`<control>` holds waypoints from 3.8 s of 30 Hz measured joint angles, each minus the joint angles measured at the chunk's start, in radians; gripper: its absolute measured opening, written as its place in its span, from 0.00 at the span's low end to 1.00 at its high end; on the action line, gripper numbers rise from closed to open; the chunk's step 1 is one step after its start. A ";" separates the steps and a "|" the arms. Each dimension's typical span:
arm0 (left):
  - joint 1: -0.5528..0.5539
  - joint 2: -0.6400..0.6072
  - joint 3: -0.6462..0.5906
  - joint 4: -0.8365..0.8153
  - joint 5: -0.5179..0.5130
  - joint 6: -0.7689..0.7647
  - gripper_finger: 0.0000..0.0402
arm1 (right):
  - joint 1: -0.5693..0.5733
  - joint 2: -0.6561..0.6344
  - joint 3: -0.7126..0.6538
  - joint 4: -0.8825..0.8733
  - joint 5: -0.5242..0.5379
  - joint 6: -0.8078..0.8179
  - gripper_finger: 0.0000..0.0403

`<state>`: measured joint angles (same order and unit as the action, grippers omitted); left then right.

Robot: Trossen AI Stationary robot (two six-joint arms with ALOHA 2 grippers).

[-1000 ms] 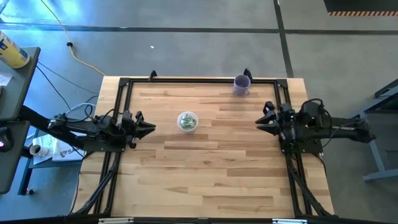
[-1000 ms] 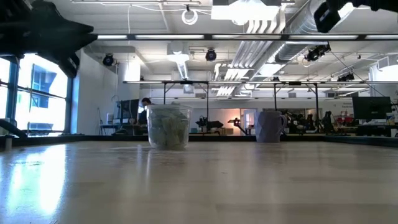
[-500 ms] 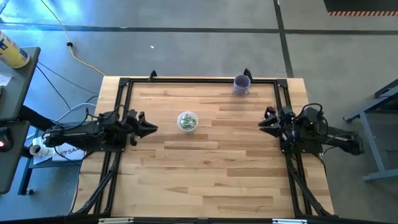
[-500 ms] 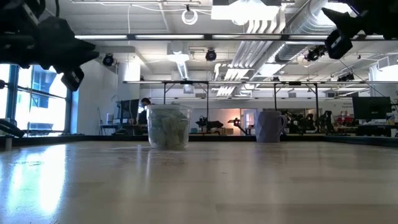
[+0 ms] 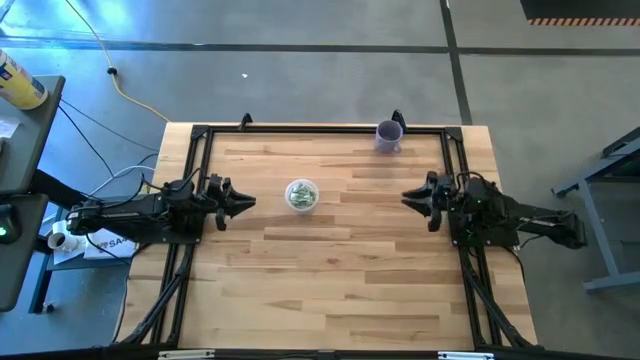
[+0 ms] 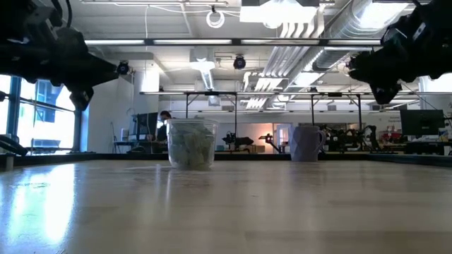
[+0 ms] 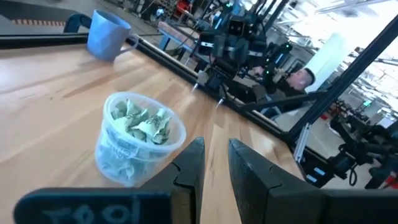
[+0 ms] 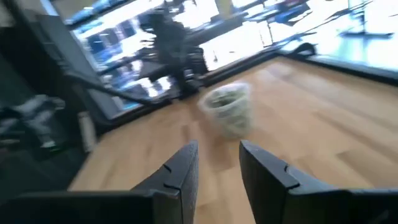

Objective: Pick and place Stevia / Truvia into bins
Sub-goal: Return to Home Position

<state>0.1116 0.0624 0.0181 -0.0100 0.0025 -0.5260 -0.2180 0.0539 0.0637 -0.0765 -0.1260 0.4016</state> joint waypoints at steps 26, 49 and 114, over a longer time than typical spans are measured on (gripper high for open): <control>0.000 0.000 0.000 0.002 0.001 -0.001 0.26 | 0.000 0.005 0.002 -0.013 0.138 -0.018 0.26; 0.000 0.000 0.000 0.002 0.001 -0.001 0.26 | 0.000 0.005 0.002 -0.013 0.138 -0.018 0.26; 0.000 0.000 0.000 0.001 0.001 -0.001 0.26 | 0.000 0.006 0.002 -0.013 0.138 -0.018 0.27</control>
<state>0.1113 0.0625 0.0181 -0.0085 0.0032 -0.5266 -0.2183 0.0597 0.0662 -0.0891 0.0120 0.3840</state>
